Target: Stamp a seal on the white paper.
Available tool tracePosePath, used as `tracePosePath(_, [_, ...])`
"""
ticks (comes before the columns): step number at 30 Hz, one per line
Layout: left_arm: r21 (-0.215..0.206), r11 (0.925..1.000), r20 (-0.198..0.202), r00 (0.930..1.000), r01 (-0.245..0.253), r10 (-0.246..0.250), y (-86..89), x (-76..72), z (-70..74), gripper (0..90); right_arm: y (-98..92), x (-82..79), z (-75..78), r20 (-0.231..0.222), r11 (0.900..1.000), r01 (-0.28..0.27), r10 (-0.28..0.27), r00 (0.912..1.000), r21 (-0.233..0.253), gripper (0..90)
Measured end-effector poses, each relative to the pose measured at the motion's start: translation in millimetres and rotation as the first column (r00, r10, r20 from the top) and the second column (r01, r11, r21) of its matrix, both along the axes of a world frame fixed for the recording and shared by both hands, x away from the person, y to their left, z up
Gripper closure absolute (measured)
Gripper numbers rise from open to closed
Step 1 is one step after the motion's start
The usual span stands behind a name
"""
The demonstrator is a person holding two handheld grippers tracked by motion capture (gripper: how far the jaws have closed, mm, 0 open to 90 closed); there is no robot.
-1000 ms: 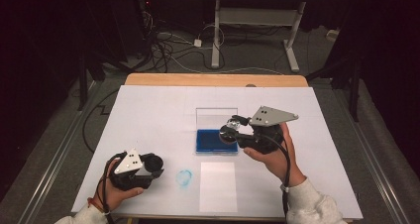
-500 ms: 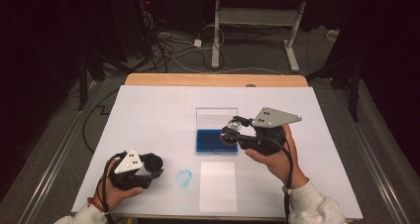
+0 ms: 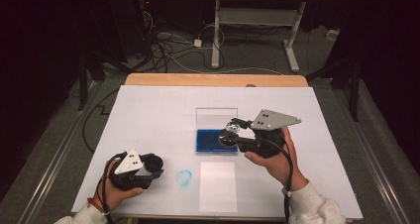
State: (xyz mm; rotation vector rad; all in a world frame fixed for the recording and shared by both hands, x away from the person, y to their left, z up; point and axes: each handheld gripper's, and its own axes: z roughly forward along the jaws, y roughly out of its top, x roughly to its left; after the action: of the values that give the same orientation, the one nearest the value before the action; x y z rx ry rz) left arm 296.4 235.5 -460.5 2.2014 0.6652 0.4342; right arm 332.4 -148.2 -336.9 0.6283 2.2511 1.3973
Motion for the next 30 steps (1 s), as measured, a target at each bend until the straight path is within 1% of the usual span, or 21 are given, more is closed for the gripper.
tracePosePath(4, [0.001,1.0,0.0,1.0,0.003,-0.003,-0.6,-0.5,0.0,36.8,-0.3,-0.8,0.0,-0.004,1.0,-0.005,0.005,1.0,0.009,57.0])
tracePosePath(11, [0.013,0.9996,0.006,0.9997,0.024,-0.024,-6.4,-1.2,1.1,36.8,-0.3,-5.2,0.1,-0.003,1.0,-0.018,0.018,0.9998,0.012,57.0])
tracePosePath(13, [0.005,0.9995,0.004,0.9995,0.03,-0.03,-9.2,-0.2,2.1,36.8,-1.0,-6.9,-0.1,-0.002,1.0,-0.019,0.019,0.9998,0.012,57.0])
tracePosePath(17, [0.014,0.9988,0.0,0.9989,0.047,-0.047,-15.6,-0.8,2.4,36.8,-1.9,-9.7,0.0,-0.004,1.0,-0.018,0.018,0.9998,0.013,57.0])
tracePosePath(22, [0.01,0.9991,0.002,0.9991,0.042,-0.042,-17.7,-0.4,3.6,36.8,-2.2,-12.9,-0.7,-0.006,1.0,-0.028,0.028,0.9996,0.011,57.0])
tracePosePath(30, [0.021,0.9991,0.001,0.9993,0.037,-0.037,-16.9,-0.1,1.7,36.8,-2.7,-14.7,-2.5,-0.008,0.999,-0.033,0.033,0.9994,0.004,57.0])
